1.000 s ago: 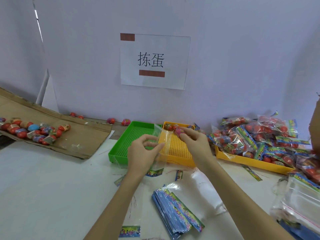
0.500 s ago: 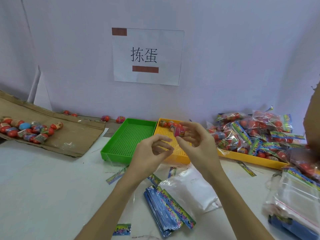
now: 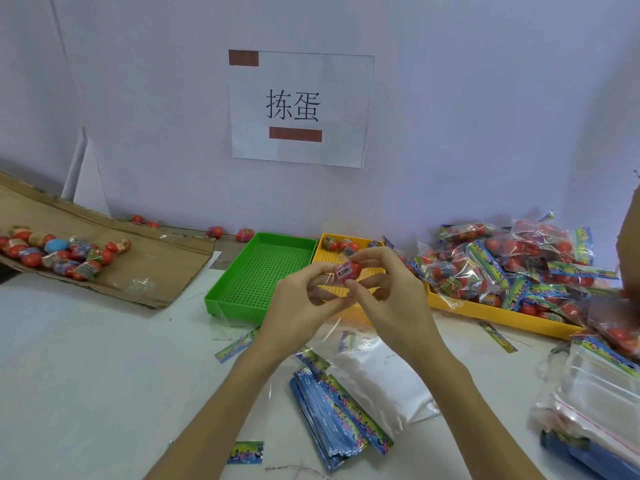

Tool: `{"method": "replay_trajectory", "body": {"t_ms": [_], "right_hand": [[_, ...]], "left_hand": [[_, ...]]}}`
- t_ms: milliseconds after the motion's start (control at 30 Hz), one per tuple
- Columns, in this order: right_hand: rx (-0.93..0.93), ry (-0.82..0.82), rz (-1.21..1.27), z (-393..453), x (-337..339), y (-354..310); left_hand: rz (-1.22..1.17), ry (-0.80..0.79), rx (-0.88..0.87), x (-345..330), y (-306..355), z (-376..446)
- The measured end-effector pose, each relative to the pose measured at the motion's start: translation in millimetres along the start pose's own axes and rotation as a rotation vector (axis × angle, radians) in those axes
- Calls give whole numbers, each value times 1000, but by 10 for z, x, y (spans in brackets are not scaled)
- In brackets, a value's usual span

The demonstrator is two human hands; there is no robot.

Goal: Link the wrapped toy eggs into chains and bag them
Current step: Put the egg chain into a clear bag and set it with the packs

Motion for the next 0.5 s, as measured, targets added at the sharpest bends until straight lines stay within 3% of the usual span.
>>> {"method": "replay_trajectory", "body": {"t_ms": [167, 300, 500], "right_hand": [[-70, -141, 6, -20, -78, 57], [-117, -121, 66, -41, -139, 91], [-88, -174, -64, -76, -202, 93]], "left_hand": [[31, 32, -18, 37, -1, 5], [54, 59, -8, 57, -49, 13], [146, 56, -44, 59, -25, 15]]}}
Point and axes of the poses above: each hand's wrist, its own z-axis towards the middle knuckle, its own x-axis out of the back of the hand, y = z × x, the point moved 9 cm from there along z, towards the middle knuckle, and after that the axes turned 13 degrees about z, right-handed, at the moved point
